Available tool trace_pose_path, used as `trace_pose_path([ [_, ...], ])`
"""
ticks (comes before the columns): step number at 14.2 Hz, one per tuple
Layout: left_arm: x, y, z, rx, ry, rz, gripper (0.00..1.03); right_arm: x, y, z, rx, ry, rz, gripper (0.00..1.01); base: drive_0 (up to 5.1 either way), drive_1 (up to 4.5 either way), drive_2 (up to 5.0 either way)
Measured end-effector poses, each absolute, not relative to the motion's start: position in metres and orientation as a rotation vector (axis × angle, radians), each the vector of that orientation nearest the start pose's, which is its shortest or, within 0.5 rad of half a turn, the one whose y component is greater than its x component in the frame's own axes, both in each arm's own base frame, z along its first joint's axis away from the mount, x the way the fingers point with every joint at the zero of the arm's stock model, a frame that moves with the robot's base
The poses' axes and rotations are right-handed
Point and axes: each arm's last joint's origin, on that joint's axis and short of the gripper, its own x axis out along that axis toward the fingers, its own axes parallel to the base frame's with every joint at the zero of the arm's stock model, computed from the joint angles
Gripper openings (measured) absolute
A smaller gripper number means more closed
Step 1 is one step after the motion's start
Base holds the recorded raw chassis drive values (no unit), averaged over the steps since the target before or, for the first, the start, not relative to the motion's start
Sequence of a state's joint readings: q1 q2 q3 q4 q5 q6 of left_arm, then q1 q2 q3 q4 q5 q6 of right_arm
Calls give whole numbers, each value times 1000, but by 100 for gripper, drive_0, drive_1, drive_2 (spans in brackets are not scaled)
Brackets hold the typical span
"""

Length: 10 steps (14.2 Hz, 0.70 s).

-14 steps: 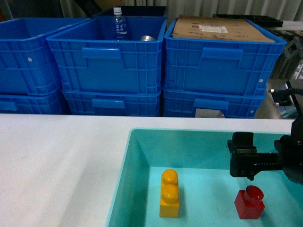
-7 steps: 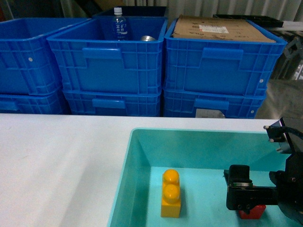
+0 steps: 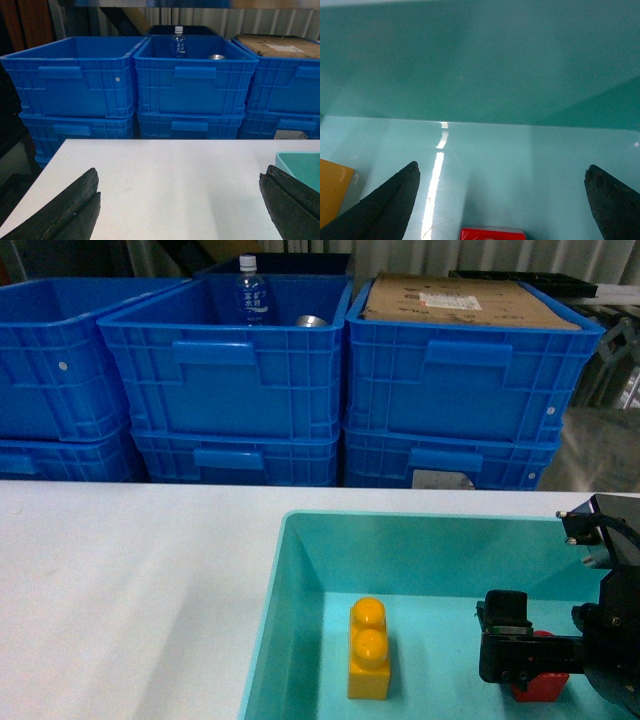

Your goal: Pick red block from blue box to shelf

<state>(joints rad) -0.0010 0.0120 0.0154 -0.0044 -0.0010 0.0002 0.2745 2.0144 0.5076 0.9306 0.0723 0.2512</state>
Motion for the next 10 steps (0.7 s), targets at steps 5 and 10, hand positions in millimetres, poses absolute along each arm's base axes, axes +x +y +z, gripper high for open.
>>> trace_pose_path([
  [5,98,0,167,0,1,0,98,282,76,35,125,612,103,98,0,0,0],
  [10,98,0,167,0,1,0,98,289,74,31,125,582,95,98,0,0,0],
])
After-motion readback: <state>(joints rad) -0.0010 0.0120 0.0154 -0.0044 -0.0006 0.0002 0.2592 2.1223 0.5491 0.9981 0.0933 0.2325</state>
